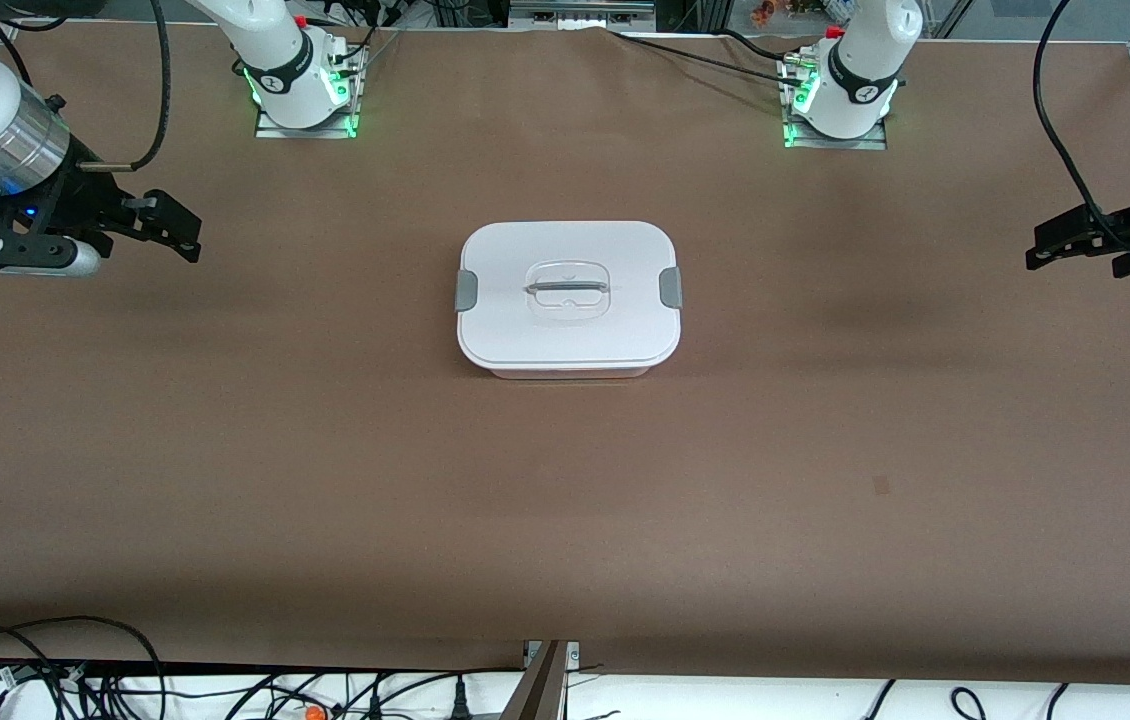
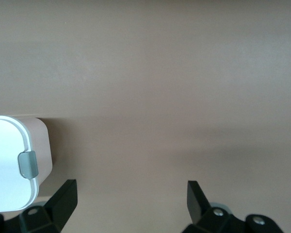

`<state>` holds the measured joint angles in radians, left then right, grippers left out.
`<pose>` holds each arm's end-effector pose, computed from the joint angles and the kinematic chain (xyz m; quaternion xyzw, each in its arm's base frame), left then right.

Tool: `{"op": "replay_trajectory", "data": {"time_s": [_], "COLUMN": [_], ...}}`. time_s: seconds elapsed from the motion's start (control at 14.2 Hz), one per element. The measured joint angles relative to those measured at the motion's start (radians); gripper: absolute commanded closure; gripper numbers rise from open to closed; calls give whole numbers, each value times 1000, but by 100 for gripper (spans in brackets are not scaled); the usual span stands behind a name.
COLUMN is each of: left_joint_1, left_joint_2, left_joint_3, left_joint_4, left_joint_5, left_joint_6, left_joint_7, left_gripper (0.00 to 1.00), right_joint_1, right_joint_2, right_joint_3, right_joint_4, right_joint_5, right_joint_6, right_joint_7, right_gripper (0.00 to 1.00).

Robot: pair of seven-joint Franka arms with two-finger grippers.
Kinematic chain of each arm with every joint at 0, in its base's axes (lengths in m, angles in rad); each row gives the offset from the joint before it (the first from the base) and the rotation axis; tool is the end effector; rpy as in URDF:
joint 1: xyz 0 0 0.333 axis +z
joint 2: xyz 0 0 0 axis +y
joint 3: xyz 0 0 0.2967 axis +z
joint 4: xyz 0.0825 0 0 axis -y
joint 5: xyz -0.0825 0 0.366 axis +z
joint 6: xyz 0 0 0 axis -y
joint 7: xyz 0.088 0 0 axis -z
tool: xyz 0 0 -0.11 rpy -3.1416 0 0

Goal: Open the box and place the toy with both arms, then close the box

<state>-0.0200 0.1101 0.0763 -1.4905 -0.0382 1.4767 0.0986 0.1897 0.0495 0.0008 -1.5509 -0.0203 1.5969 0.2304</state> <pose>0.5561 0.0246 0.5706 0.9977 -0.0217 -0.0604 0.0196 0.5434 0.1025 0.5866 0.9998 -0.0197 0.0004 0.0103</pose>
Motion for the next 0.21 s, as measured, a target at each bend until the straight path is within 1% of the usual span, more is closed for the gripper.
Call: {"op": "replay_trajectory", "data": {"time_s": [0.21], "left_joint_1": [-3], "left_joint_2": [11], "left_joint_3": [-2], "left_joint_4": [6], "left_joint_5": [0], "left_joint_6": [0], "left_joint_7": [-5], "left_gripper": [0], "right_joint_1": [5], "right_joint_2": [0], "right_joint_3": [1], "right_joint_4": [3], "right_joint_5": [0], "right_joint_6": [0], "right_joint_7": [0], "right_gripper": [0]}}
